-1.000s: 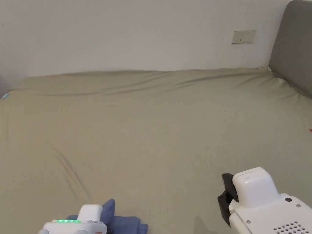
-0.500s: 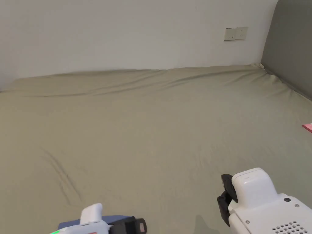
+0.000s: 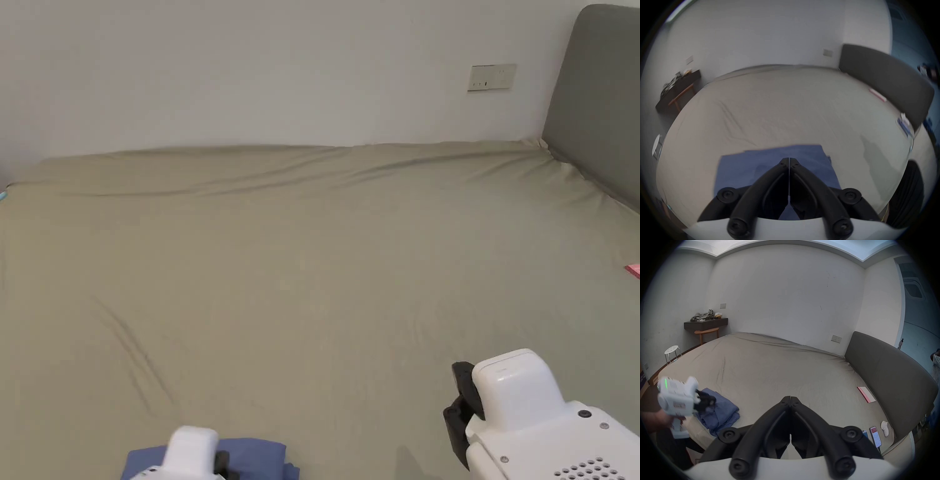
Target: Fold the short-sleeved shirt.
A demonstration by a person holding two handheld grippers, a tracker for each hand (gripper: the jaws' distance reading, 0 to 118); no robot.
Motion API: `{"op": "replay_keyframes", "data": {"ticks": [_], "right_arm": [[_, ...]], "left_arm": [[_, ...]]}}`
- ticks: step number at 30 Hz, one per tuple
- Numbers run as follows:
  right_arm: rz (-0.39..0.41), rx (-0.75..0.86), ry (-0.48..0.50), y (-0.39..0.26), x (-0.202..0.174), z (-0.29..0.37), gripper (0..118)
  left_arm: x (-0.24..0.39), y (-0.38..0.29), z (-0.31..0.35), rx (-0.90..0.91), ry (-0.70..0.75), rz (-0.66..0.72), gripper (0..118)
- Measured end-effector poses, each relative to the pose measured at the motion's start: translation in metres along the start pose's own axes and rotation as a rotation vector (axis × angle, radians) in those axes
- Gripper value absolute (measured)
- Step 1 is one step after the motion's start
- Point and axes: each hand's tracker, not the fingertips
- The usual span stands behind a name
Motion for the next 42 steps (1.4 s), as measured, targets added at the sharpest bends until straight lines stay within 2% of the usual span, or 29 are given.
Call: {"op": "replay_keyframes", "data": {"ticks": [2, 6, 8, 11, 17, 19, 21, 27, 32, 35, 37, 39, 41, 42], "right_arm": [[0.001, -0.001, -0.007, 0.0, 0.003, 0.002, 0], [-0.002, -0.004, -0.027, -0.002, 0.011, 0.004, 0], [-0.005, -0.006, -0.032, -0.002, 0.012, 0.003, 0], [-0.009, -0.01, -0.033, -0.002, 0.012, -0.001, 0], [-0.001, -0.005, 0.004, 0.003, -0.002, -0.015, 0], [0.001, 0.006, 0.019, 0.007, -0.007, -0.02, 0], [-0.007, 0.016, 0.045, 0.011, -0.014, -0.027, 0], [-0.053, -0.018, 0.243, 0.008, -0.054, -0.07, 0], [-0.036, -0.214, 0.41, -0.029, -0.117, -0.128, 0], [-0.037, -0.404, 0.491, -0.066, -0.152, -0.164, 0], [-0.023, -0.509, 0.508, -0.093, -0.171, -0.182, 0], [0.027, -0.593, 0.512, -0.118, -0.185, -0.193, 0], [0.002, -0.468, 0.486, -0.113, -0.186, -0.182, 0], [-0.009, -0.538, 0.495, -0.106, -0.184, -0.185, 0]], "left_arm": [[0.024, -0.013, -0.018, -0.055, -0.011, -0.078, 0], [0.063, -0.038, -0.027, -0.066, 0.062, -0.229, 0], [0.074, -0.046, -0.02, -0.028, 0.088, -0.268, 0], [0.081, -0.049, -0.011, -0.018, 0.039, -0.272, 0], [0.091, -0.061, 0.015, -0.081, -0.276, -0.162, 0], [0.088, -0.062, 0.029, -0.054, -0.252, -0.171, 0], [0.068, -0.058, 0.044, -0.005, -0.259, -0.089, 0], [-0.03, -0.037, 0.081, 0.127, -0.075, 0.154, 0], [-0.099, -0.039, 0.1, 0.161, 0.072, 0.231, 0], [-0.127, -0.045, 0.1, 0.144, 0.082, 0.29, 0], [-0.141, -0.048, 0.099, 0.128, 0.082, 0.315, 0], [-0.152, -0.05, 0.096, 0.115, 0.072, 0.343, 0], [-0.164, -0.05, 0.09, 0.075, 0.011, 0.388, 1], [-0.17, -0.05, 0.087, 0.058, -0.002, 0.406, 7]]}}
